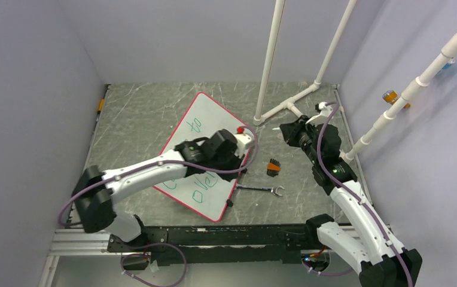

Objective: Write a sentence on the whiteboard
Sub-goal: Move the whiteboard stand to the center of the board, then pick up the pen cap from the center of the board, then close the whiteboard marker.

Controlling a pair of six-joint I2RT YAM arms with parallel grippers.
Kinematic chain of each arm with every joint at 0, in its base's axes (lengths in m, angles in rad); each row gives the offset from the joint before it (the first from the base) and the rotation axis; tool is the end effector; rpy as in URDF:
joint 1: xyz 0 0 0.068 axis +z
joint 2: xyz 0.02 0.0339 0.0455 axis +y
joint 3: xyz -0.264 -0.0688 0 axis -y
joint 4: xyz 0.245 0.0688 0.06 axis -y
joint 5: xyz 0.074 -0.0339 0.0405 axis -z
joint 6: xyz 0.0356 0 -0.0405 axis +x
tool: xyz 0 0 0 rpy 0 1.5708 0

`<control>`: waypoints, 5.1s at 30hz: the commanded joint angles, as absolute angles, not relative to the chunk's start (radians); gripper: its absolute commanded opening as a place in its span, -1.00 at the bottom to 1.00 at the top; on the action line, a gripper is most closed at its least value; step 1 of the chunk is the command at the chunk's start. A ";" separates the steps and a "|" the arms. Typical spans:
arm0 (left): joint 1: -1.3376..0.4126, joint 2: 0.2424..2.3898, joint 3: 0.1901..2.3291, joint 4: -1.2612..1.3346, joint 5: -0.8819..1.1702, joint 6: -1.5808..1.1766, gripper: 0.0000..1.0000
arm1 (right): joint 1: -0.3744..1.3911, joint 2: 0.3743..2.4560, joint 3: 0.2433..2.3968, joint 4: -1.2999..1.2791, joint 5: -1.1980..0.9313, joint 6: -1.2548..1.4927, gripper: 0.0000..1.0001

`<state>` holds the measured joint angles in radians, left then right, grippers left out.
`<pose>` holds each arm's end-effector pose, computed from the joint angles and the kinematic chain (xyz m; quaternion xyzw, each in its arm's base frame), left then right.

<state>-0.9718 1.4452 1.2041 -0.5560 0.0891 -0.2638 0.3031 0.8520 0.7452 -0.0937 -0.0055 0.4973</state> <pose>0.1754 -0.2625 0.2969 0.3365 0.8620 -0.2519 0.2833 0.1942 0.0609 0.3239 0.0733 0.7708 0.2485 0.5820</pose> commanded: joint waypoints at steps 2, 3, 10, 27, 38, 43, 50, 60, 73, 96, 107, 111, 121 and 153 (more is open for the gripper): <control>-1.031 1.607 1.235 -0.406 0.078 -0.387 -0.73 | 0.300 0.809 0.796 -0.149 0.076 0.473 -1.00; -1.036 1.637 1.247 -0.398 0.078 -0.393 -0.74 | 0.301 0.806 0.796 -0.153 0.077 0.473 -1.00; -1.039 1.775 1.265 -0.355 0.053 -0.425 -0.78 | 0.301 0.796 0.796 -0.161 0.074 0.469 -1.00; -0.958 1.816 1.167 -0.319 -0.076 -0.429 -0.81 | 0.300 0.819 0.784 -0.133 0.048 0.472 -1.00; -0.867 1.749 1.062 -0.298 -0.118 -0.405 -0.82 | 0.302 0.831 0.772 -0.117 0.037 0.481 -1.00; -0.804 1.695 1.015 -0.292 -0.117 -0.385 -0.81 | 0.301 0.840 0.769 -0.107 0.028 0.488 -1.00; -0.786 1.666 1.013 -0.290 -0.069 -0.324 -0.79 | 0.301 0.840 0.765 -0.104 0.025 0.489 -1.00; -0.792 1.615 1.061 -0.329 0.016 -0.233 -0.59 | 0.301 0.832 0.763 -0.109 0.031 0.488 -1.00; -0.907 1.494 1.158 -0.540 0.016 -0.018 0.02 | 0.300 0.812 0.772 -0.127 0.040 0.479 -1.00; -1.206 1.571 1.025 -0.635 0.003 0.133 0.18 | 0.302 0.759 0.752 -0.154 0.035 0.476 -1.00; -1.226 1.746 1.070 -0.639 -0.059 0.164 0.05 | 0.301 0.745 0.760 -0.175 0.051 0.459 -1.00; -1.225 1.761 1.051 -0.610 -0.044 0.168 -0.08 | 0.301 0.752 0.758 -0.169 0.046 0.459 -1.00; -1.211 1.677 1.020 -0.553 -0.034 0.147 -1.00 | 0.301 0.754 0.771 -0.174 0.024 0.456 -1.00; -0.873 1.303 1.025 -0.145 0.285 0.234 -1.00 | 0.301 0.782 0.813 -0.101 -0.443 0.402 -1.00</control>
<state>-0.9077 1.2701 0.9718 -0.1894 0.1886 0.2058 0.3031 0.7876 0.7593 -0.1757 -0.3363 0.4198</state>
